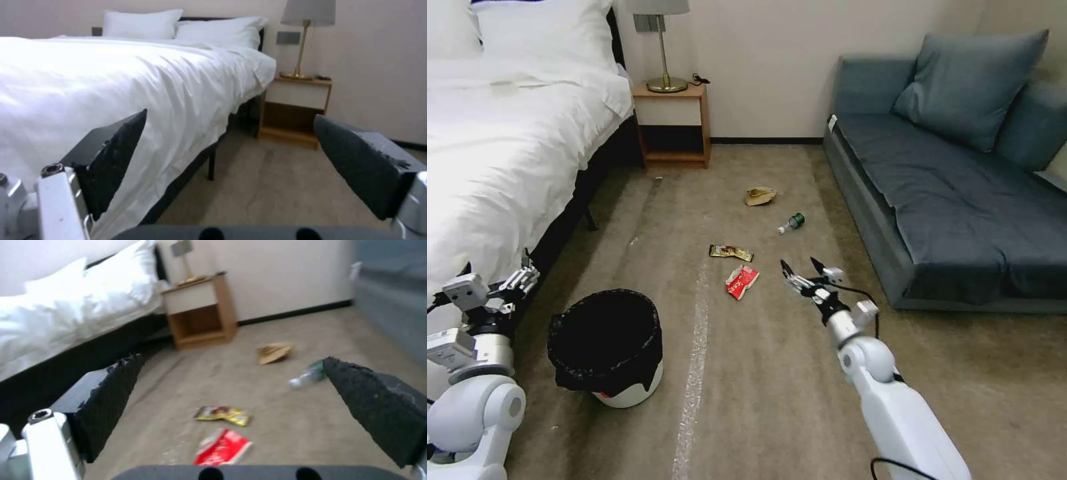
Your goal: Pick up the trash bin, then pick up the garbage on the floor and place it into the trash bin.
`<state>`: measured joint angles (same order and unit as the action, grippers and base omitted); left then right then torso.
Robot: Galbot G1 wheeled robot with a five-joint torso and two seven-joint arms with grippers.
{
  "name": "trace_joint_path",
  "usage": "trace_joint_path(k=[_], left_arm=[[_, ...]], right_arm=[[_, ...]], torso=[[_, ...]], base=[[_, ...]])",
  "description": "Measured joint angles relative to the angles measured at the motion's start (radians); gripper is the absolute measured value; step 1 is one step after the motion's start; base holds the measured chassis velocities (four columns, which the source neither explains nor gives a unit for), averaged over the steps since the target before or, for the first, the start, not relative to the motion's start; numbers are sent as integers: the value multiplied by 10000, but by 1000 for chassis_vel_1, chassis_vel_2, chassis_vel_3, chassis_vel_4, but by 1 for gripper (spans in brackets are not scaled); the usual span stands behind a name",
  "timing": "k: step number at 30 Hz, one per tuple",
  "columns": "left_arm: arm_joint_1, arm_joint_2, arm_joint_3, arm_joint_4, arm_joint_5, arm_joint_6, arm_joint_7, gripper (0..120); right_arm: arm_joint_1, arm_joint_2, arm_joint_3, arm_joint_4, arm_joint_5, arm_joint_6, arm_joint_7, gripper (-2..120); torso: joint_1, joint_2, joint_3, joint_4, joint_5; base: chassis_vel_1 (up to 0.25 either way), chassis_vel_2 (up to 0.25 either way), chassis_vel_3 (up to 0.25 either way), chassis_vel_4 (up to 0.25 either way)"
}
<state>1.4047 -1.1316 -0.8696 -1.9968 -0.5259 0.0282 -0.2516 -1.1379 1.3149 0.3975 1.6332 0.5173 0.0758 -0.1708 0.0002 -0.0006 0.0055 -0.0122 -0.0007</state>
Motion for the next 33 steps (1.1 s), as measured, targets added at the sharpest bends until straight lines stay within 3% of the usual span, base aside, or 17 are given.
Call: trace_joint_path(k=[8, 15, 17, 18, 21, 22, 23, 24, 26, 27, 29, 33], left_arm=[[128, 349, 164, 263, 160, 71, 66, 100], [508, 1036, 147, 376, 21, 453, 74, 100], [697, 1474, 118, 287, -155, 741, -10, 100], [827, 1887, 119, 212, -373, 1034, -161, 100], [890, 2116, 120, 149, -533, 1210, -276, 100], [979, 2465, 137, 38, -888, 1466, -444, 100], [979, 2465, 137, 38, -888, 1466, -444, 100], [1079, 2882, 145, -186, -1533, 1914, -724, 100], [1183, 3261, 116, -401, -2187, 2533, -972, 100], [1183, 3261, 116, -401, -2187, 2533, -972, 100], [1217, 3604, 83, -520, -2772, 3378, -1279, 100], [1139, 3716, 140, -444, -3189, 3909, -1536, 100]], right_arm=[[-1894, -49, 1177, 1981, -534, -252, 790, 100], [-3122, -152, 1853, 3064, -715, -134, 1111, 100], [-3849, -222, 2295, 3725, -836, -49, 1335, 100], [-4212, -255, 2504, 4025, -980, 81, 1408, 100], [-4415, -244, 2480, 3968, -1232, 338, 1283, 100], [-4573, -204, 2393, 3800, -1447, 512, 1145, 100], [-4573, -204, 2393, 3800, -1447, 512, 1145, 100], [-4603, -150, 2359, 3713, -1582, 671, 1049, 100], [-4629, -94, 2342, 3655, -1631, 742, 990, 100], [-4629, -94, 2342, 3655, -1631, 742, 990, 100], [-4702, -46, 2343, 3625, -1722, 864, 930, 100], [-4792, -3, 2345, 3576, -1870, 1020, 852, 100]], torso=[[0, 0, 0, 0, 9], [0, 0, 0, 3, -1], [-1, 0, -2, -1, 11], [-1, 1, -1, -3, -3], [-1, 1, -2, 0, -5], [0, 0, 1, -2, 15], [0, 0, 1, -2, 15], [-1, 1, -1, 2, 6], [-1, 0, 0, 2, 9], [-1, 0, 0, 2, 9], [0, 0, 0, 0, 7], [-1, 1, 0, 2, 7]], base=[[0, 0, 0, 0], [0, 0, 0, 0], [0, 0, 0, 0], [0, 0, 0, 0], [0, 0, 0, 0], [0, 0, 0, 0], [0, 0, 0, 0], [0, 0, 0, 0], [0, 0, 0, 0], [0, 0, 0, 0], [0, 0, 0, 0], [0, 0, 0, 0]])
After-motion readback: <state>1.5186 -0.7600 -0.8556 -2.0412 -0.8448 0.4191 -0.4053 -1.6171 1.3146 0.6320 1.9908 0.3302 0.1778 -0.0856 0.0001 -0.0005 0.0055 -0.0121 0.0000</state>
